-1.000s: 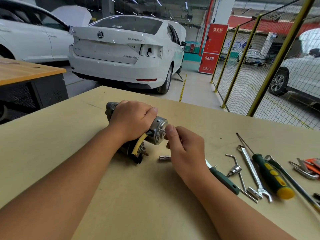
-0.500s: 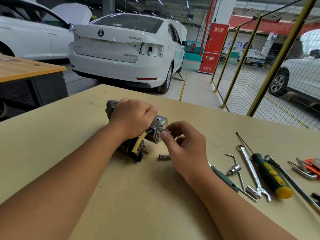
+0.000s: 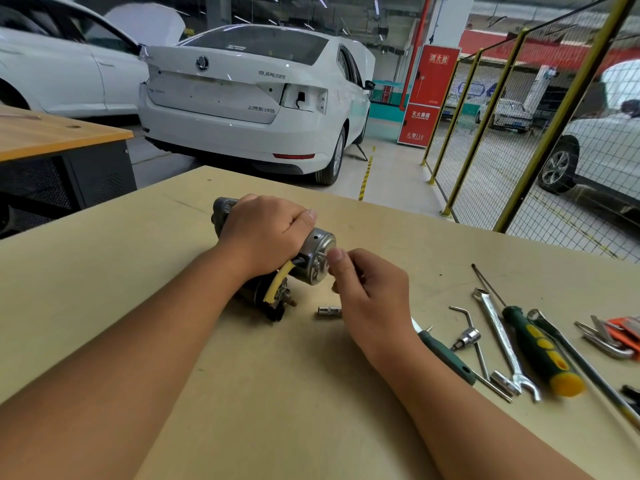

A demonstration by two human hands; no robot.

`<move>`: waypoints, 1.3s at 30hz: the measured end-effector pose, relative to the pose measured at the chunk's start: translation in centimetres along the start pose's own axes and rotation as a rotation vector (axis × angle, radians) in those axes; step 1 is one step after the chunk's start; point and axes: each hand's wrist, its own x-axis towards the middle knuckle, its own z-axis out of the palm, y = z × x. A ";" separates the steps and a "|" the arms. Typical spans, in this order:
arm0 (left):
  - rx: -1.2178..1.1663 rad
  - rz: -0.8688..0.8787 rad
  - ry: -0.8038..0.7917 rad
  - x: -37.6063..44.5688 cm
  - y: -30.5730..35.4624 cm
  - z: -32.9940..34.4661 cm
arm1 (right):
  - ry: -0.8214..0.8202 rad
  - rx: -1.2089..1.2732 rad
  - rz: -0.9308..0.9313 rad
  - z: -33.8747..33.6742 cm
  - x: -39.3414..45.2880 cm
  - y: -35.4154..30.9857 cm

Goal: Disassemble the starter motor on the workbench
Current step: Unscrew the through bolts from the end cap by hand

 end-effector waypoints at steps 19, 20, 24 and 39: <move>0.000 0.013 0.001 -0.1 -0.1 -0.1 | -0.017 -0.016 -0.049 0.1 0.0 0.3; -0.002 0.013 0.000 0.0 0.0 -0.1 | -0.011 -0.020 -0.053 0.1 0.1 0.3; 0.006 0.016 0.002 -0.1 0.0 -0.1 | 0.002 0.018 -0.066 0.1 -0.1 -0.1; 0.000 0.024 0.020 0.0 -0.2 0.2 | 0.016 -0.012 0.026 0.3 0.0 0.1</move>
